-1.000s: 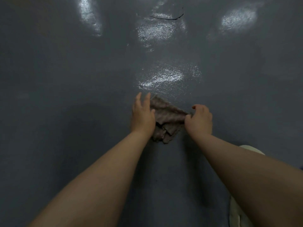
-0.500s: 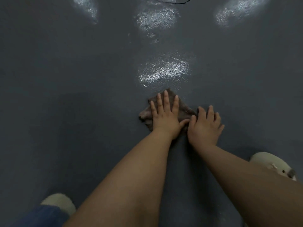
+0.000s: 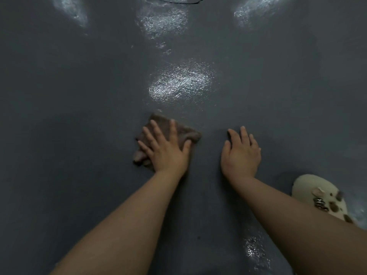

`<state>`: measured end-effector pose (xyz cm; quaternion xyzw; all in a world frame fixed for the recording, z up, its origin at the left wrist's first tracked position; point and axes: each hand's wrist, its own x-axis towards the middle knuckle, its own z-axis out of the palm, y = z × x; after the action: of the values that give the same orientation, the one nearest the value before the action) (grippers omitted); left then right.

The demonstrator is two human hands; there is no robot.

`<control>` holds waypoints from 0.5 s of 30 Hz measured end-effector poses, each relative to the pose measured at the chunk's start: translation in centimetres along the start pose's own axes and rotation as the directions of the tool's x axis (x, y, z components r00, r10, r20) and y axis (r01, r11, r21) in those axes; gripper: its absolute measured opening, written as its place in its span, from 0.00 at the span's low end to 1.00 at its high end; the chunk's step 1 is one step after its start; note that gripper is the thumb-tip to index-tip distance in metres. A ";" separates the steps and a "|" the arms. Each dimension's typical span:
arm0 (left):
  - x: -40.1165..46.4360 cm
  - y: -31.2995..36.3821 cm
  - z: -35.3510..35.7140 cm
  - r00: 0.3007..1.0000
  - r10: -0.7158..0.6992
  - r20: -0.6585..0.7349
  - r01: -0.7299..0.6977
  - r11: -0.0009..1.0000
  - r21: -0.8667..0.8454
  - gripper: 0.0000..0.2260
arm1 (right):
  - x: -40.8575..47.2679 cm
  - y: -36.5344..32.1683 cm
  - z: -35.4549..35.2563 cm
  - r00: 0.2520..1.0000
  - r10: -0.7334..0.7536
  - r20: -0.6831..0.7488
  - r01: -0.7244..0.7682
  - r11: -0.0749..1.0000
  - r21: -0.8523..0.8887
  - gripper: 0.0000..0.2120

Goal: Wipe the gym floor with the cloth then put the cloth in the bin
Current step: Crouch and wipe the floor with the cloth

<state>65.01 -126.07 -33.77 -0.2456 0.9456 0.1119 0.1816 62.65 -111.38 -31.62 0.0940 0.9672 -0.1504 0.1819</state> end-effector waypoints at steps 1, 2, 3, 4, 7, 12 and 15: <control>-1.0 1.2 0.4 0.993 0.113 0.038 -0.114 0.993 0.023 0.35 | 0.1 0.0 -0.1 1.000 0.010 -0.017 -0.010 1.000 0.016 0.20; -1.8 2.3 0.6 0.965 0.247 0.086 -0.252 0.966 0.054 0.35 | 0.2 -0.1 -0.3 0.999 0.019 -0.030 -0.018 0.999 0.027 0.20; -2.5 3.2 0.8 0.917 0.372 0.141 -0.387 0.918 0.093 0.35 | 0.3 -0.1 -0.4 0.999 0.028 -0.037 -0.026 0.999 0.035 0.19; -2.7 3.8 1.0 0.864 0.467 0.189 -0.493 0.860 0.132 0.35 | 0.4 -0.2 -0.5 0.999 0.036 -0.041 -0.034 0.999 0.038 0.19; -1.8 2.9 0.8 0.781 0.589 0.206 -0.622 0.759 0.190 0.32 | 0.5 -0.5 -0.5 0.998 0.045 -0.050 -0.044 0.999 0.028 0.19; 1.0 -3.1 -0.8 0.894 0.435 0.106 -0.448 0.869 0.211 0.31 | -0.2 -1.3 0.2 0.999 0.032 0.000 -0.032 0.999 -0.044 0.22; 1.5 -8.7 -1.8 0.989 0.146 0.026 -0.148 0.977 0.151 0.31 | -1.1 -1.5 0.5 0.998 -0.037 0.045 0.042 0.994 -0.096 0.24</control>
<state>67.62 -134.66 -33.80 -0.1595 0.9656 0.0541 0.1982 63.45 -113.14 -31.29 0.0627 0.9709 -0.1088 0.2041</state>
